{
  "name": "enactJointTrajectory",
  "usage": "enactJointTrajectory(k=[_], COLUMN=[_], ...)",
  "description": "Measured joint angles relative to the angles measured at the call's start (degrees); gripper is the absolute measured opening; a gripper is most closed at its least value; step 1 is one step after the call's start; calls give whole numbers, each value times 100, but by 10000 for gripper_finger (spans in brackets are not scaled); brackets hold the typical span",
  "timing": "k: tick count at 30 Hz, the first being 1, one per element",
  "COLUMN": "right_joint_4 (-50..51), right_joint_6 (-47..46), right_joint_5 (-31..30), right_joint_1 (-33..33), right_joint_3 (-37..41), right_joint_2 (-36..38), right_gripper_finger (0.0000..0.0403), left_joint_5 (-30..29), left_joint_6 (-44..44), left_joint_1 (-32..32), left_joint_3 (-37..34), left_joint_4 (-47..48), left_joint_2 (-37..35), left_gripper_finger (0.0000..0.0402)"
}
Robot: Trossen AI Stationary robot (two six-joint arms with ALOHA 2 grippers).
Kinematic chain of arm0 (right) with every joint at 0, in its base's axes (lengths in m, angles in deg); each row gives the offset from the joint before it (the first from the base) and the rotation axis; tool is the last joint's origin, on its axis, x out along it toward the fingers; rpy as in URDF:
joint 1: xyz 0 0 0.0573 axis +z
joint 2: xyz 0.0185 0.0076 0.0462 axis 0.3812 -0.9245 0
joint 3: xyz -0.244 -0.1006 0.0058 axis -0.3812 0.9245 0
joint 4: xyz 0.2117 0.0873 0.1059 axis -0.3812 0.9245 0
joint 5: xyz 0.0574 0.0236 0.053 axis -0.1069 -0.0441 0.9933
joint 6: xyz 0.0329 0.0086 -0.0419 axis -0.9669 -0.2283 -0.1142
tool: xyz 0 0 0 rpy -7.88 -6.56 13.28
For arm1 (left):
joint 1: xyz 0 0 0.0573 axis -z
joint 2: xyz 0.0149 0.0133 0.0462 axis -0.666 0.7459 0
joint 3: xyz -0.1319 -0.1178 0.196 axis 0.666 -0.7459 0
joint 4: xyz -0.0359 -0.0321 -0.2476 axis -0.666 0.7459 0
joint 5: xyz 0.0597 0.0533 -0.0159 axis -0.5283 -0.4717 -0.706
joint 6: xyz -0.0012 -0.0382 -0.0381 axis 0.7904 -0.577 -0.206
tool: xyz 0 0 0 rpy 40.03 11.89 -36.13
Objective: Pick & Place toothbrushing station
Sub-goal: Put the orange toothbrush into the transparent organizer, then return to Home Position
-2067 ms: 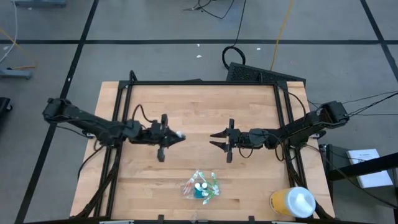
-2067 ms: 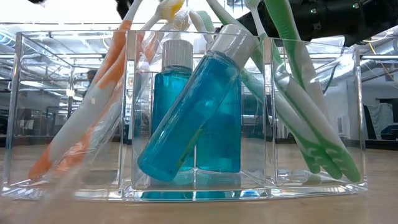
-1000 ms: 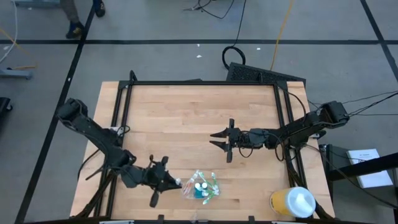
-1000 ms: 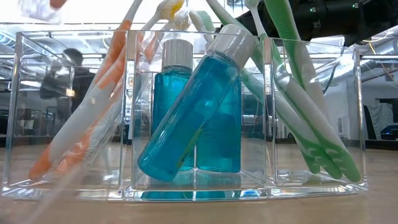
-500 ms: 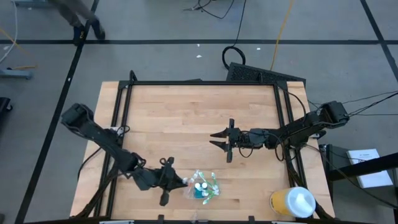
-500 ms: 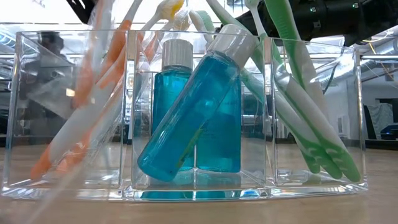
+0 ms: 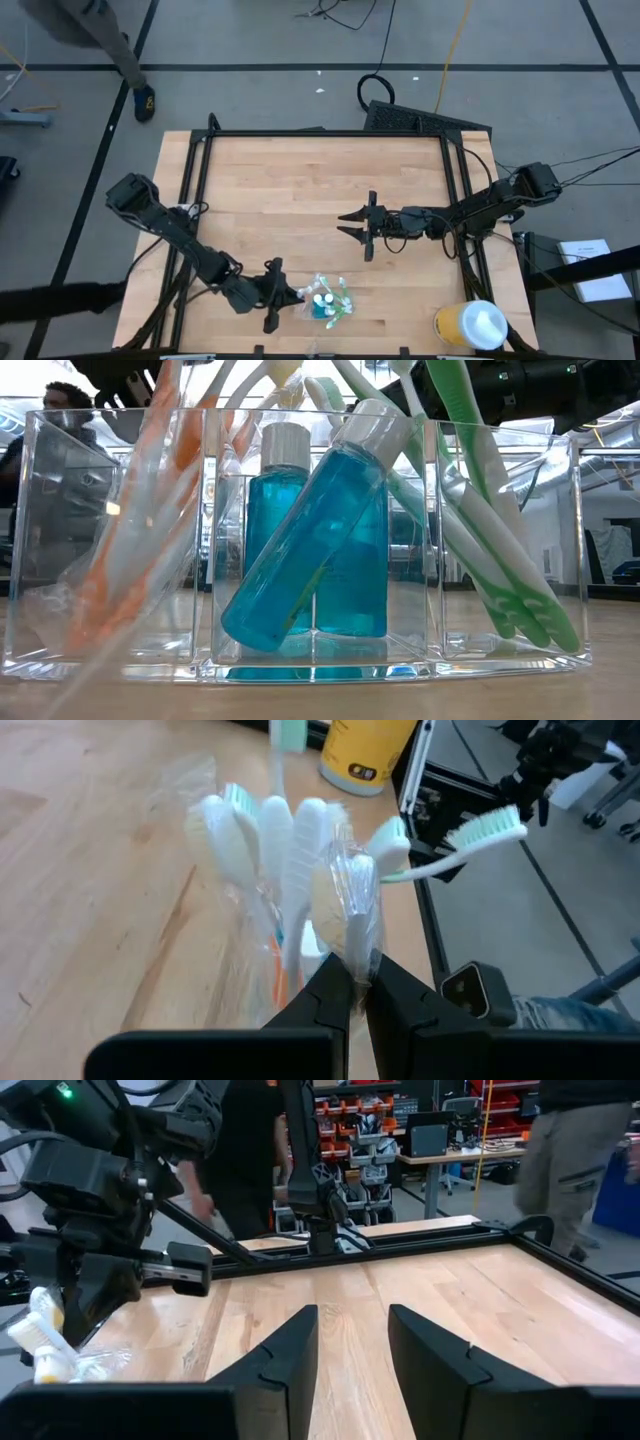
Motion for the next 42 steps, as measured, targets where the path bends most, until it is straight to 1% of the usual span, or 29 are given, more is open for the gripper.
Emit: enactJointTrajectory(k=[6,8,17,19,23,28,30,32,37,40,42], right_joint_4=[19,19,55,56,58,65,92,113,792,1195,1391], right_joint_6=[0,0,0,0,0,0,-2,-2,-3,0,0], right_joint_5=[0,0,-2,3,4,3,-1,-2,0,-2,0], right_joint_1=[0,0,34,38,37,45,89,156,401,564,657], right_joint_3=[0,0,0,0,0,0,0,0,0,0,0], right_joint_2=[0,0,0,0,0,13,105,243,1017,1554,1864], right_gripper_finger=[114,114,114,114,114,114,114,114,114,114,114], left_joint_5=[-4,-5,28,165,677,1054,1155,1305,1767,1778,1760], left_joint_6=[-111,-105,-144,-120,100,285,591,1096,3085,4179,4664], left_joint_1=[-2,-2,4,4,-14,-35,-35,-23,101,118,111], left_joint_3=[2,2,0,-2,-2,-4,-4,-4,-4,-4,-4], left_joint_4=[-20,-6,-32,-34,-38,161,316,457,1220,1919,2187], left_joint_2=[39,39,6,-96,-470,-1229,-1631,-2062,-3392,-4129,-4536], left_gripper_finger=[14,23,134,159,201,229,234,236,236,237,237])
